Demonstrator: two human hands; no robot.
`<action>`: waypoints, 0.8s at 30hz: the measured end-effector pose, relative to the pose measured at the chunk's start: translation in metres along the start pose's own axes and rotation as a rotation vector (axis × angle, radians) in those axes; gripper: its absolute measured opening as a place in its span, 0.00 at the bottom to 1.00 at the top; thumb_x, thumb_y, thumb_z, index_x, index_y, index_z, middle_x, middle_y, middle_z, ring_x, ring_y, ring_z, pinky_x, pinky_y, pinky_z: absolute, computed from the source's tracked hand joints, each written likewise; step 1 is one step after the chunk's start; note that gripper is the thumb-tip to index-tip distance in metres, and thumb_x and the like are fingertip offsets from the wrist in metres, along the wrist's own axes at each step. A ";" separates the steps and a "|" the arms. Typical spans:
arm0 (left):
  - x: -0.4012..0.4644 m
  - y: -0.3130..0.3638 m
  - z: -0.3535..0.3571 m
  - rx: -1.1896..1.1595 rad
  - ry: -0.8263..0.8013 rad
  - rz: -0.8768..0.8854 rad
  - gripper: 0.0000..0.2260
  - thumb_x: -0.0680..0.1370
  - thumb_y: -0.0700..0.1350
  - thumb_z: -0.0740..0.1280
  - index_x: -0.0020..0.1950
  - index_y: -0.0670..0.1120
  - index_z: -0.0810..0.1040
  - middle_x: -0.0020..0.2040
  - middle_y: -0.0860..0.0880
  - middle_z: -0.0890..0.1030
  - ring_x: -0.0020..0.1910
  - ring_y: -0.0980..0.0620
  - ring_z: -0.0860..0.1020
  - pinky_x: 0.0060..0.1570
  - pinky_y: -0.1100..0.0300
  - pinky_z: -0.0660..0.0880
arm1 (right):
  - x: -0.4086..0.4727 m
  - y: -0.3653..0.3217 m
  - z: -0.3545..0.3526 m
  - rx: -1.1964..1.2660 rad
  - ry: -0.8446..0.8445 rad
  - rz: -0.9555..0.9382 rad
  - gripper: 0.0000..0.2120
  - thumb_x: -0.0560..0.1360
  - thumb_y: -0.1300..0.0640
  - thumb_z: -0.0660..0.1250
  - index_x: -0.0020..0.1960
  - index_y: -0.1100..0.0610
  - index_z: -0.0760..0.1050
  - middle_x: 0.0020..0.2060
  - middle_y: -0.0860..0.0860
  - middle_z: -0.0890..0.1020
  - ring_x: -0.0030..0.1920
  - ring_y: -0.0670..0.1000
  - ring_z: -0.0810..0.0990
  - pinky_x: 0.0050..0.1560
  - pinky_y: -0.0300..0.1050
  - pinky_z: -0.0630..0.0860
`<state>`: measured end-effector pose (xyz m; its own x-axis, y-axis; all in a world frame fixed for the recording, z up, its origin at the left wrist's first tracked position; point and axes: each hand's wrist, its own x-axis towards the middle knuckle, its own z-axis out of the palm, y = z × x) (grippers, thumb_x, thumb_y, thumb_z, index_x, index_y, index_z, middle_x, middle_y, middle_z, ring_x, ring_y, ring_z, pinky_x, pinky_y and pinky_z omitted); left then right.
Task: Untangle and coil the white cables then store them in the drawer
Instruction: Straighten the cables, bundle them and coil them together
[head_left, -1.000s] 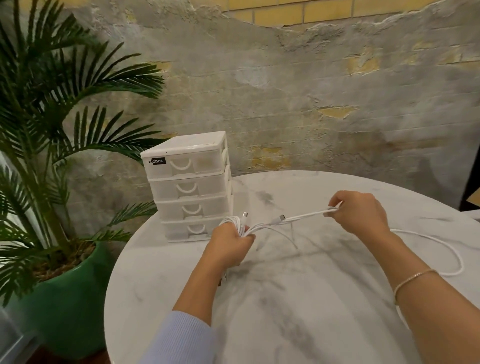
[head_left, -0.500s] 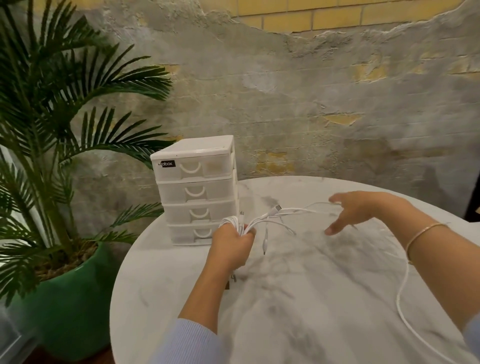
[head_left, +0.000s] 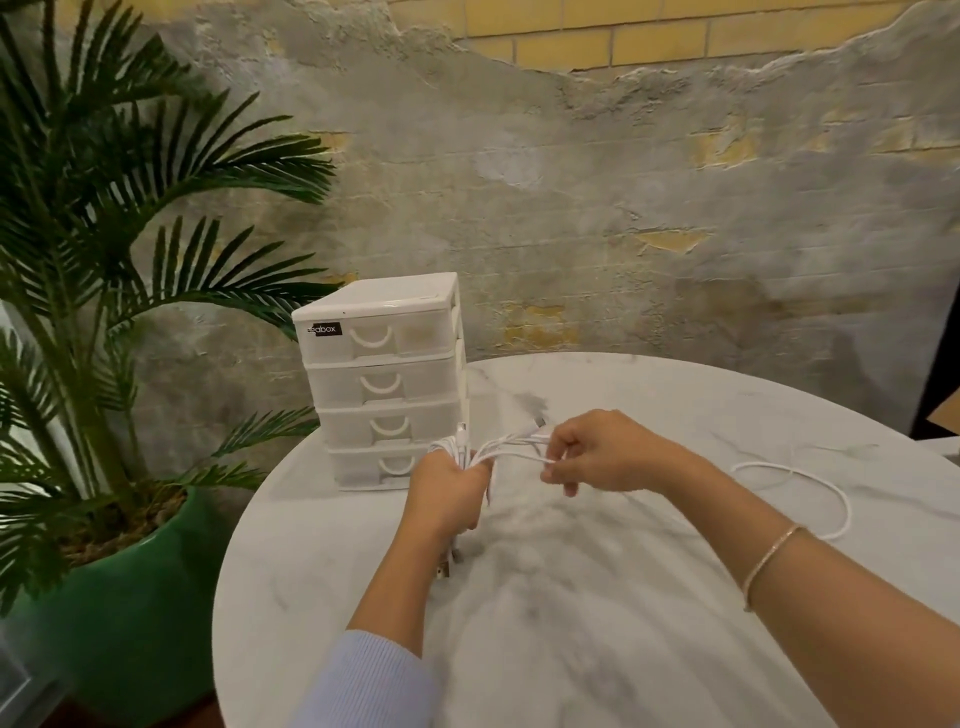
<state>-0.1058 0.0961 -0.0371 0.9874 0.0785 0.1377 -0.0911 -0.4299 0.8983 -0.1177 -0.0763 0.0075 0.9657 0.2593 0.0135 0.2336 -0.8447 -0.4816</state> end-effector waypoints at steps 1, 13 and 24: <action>0.000 0.000 0.002 0.030 -0.011 0.006 0.12 0.76 0.47 0.66 0.37 0.42 0.72 0.24 0.48 0.70 0.21 0.51 0.68 0.21 0.67 0.65 | 0.000 0.004 -0.006 -0.073 -0.041 0.049 0.07 0.73 0.47 0.69 0.41 0.49 0.78 0.32 0.42 0.81 0.36 0.39 0.75 0.38 0.33 0.69; 0.001 -0.001 0.006 0.192 -0.075 0.071 0.05 0.75 0.46 0.63 0.41 0.46 0.70 0.29 0.49 0.72 0.25 0.50 0.71 0.31 0.61 0.69 | 0.015 0.017 -0.047 -0.628 -0.279 0.556 0.23 0.66 0.36 0.71 0.36 0.57 0.76 0.28 0.44 0.82 0.50 0.49 0.81 0.61 0.49 0.73; 0.002 -0.001 -0.001 0.172 -0.047 -0.011 0.11 0.77 0.47 0.63 0.37 0.44 0.68 0.29 0.48 0.71 0.23 0.52 0.71 0.21 0.66 0.66 | -0.017 0.063 -0.103 0.167 0.324 0.318 0.13 0.72 0.50 0.72 0.36 0.59 0.79 0.30 0.52 0.75 0.32 0.51 0.69 0.33 0.42 0.66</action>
<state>-0.1039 0.0976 -0.0377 0.9936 0.0435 0.1044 -0.0603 -0.5770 0.8145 -0.1074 -0.1825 0.0670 0.9782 -0.1811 0.1022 -0.0748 -0.7651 -0.6396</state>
